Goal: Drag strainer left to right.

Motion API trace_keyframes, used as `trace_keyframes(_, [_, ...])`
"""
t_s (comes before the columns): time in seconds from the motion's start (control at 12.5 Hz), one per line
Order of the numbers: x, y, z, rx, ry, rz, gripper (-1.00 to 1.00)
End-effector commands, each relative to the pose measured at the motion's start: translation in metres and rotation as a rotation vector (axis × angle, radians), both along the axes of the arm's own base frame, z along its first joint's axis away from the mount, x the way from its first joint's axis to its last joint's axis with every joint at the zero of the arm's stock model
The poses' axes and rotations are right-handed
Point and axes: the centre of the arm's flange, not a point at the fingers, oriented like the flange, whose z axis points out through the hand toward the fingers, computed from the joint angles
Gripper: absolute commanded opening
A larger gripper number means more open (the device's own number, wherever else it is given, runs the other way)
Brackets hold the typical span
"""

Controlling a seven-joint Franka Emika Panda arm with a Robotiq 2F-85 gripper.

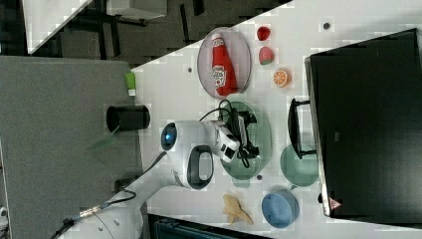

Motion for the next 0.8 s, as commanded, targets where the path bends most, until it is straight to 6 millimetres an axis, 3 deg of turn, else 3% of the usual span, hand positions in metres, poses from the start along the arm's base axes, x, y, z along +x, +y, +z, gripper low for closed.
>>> trace_keyframes(0.08, [0.001, -0.025, 0.011, -0.004, -0.018, 0.055, 1.00])
trace_keyframes(0.32, [0.011, -0.006, 0.032, 0.010, -0.048, 0.089, 1.00])
trace_keyframes(0.48, [0.013, 0.019, 0.061, 0.034, -0.028, 0.130, 1.00])
trace_keyframes(0.8, [0.013, 0.065, 0.165, 0.052, -0.089, 0.402, 1.00])
